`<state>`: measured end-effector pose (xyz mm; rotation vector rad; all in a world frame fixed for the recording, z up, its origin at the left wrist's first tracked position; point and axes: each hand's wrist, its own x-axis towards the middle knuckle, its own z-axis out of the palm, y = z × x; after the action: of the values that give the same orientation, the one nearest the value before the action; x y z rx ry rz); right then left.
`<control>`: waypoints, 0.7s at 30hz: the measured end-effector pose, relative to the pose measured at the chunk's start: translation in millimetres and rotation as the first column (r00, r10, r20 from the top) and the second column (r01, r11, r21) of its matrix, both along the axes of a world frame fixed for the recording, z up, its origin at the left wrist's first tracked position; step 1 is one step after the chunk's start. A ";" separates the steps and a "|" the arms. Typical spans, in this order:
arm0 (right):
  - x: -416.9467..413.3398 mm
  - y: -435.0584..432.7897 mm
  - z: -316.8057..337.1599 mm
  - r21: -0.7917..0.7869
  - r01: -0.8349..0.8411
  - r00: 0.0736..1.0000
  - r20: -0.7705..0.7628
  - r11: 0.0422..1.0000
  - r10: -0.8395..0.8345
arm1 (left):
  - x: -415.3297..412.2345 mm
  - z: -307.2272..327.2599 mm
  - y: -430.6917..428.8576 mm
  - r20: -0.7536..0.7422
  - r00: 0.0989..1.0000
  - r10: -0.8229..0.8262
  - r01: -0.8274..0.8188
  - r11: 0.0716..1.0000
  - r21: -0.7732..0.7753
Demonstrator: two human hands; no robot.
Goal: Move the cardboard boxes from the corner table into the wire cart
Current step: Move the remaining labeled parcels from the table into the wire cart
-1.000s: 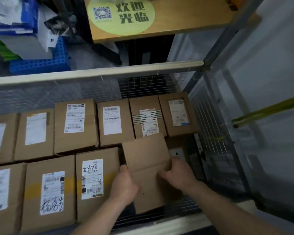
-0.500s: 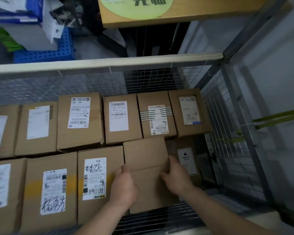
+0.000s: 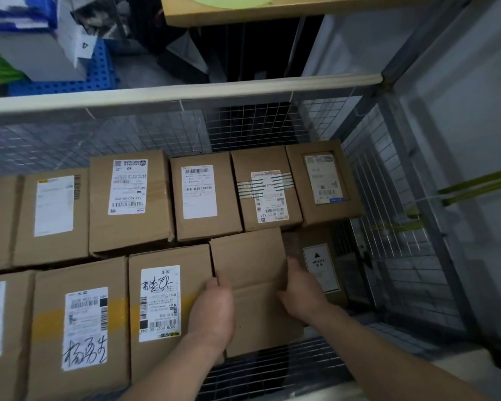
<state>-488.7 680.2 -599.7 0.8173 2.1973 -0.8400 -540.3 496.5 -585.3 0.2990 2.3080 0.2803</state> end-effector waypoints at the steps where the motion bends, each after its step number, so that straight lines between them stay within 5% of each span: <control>1: -2.0 -0.2 0.3 0.019 -0.041 0.999 0.025 0.999 0.040 | -2.1 -0.7 -0.5 0.000 1.000 -0.025 0.025 1.000 -0.011; 7: -6.8 -5.1 33.4 0.110 -0.136 0.990 0.059 0.985 0.130 | -12.6 33.6 -5.5 0.015 0.988 -0.151 0.151 0.989 0.008; 15: -17.8 -19.1 163.0 0.244 -0.022 0.978 -0.194 0.970 0.071 | -55.8 154.9 -7.0 -0.209 0.935 -0.285 0.310 0.945 0.101; 21: -20.6 -10.3 282.4 0.343 0.094 0.950 -0.312 0.935 0.019 | -94.4 265.2 17.7 -0.434 0.806 -0.403 0.500 0.855 0.136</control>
<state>-509.4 669.9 -317.3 0.9521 2.6731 -0.6287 -634.7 514.2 -320.1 1.1128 2.4930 0.2765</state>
